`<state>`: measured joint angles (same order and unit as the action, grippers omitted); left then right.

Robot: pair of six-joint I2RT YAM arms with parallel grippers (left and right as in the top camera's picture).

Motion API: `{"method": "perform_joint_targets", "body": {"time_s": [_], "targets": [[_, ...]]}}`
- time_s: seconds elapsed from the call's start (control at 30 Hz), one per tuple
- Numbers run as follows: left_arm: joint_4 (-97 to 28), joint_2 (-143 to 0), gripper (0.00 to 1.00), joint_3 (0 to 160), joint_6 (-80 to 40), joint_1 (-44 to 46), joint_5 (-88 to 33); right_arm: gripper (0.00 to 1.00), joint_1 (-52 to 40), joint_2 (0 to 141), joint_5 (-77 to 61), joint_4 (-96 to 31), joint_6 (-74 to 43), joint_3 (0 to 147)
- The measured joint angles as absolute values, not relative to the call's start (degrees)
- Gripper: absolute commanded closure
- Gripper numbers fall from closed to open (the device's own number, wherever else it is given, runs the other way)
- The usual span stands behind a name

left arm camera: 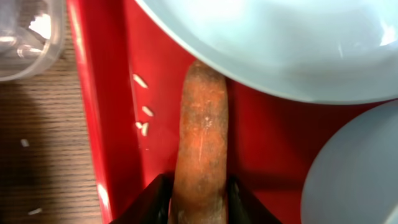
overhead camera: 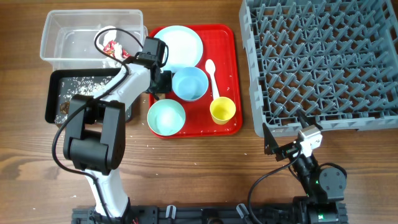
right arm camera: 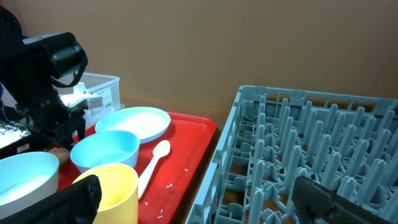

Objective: Sort waste into correct bins and load items into the dishwasher rack
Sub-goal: 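Grasp the carrot on the red tray with the left gripper, then carry the carrot to the black tray and release it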

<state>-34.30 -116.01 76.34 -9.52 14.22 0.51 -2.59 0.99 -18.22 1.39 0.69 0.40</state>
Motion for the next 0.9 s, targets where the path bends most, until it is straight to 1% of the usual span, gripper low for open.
{"method": "perform_joint_targets", "body": {"time_s": [0.03,0.3,0.5,0.7,0.8,0.9], "targets": [[-34.30,-116.03,0.96,76.42,-9.65,14.24,0.47,0.00,-2.59,0.99,-18.22,1.39,0.69,0.40],[-34.41,-116.05,0.96,76.71,-9.30,14.28,0.32,0.00,-2.59,0.99,-18.22,1.39,0.71,0.40],[-36.95,-114.87,0.96,79.88,-9.30,14.28,0.10,0.00,-2.59,0.99,-18.22,1.39,0.69,0.40],[-36.88,-104.51,0.96,82.70,-9.30,14.31,0.10,0.00,-2.59,0.99,-18.22,1.39,0.71,0.38],[-37.41,-101.49,0.96,82.74,-9.74,14.28,0.12,0.00,-2.59,0.99,-18.22,1.41,0.69,0.40],[-41.10,-98.02,0.96,82.74,-16.32,13.69,3.05,0.00,-2.59,0.99,-18.22,1.39,0.69,0.40]]}}
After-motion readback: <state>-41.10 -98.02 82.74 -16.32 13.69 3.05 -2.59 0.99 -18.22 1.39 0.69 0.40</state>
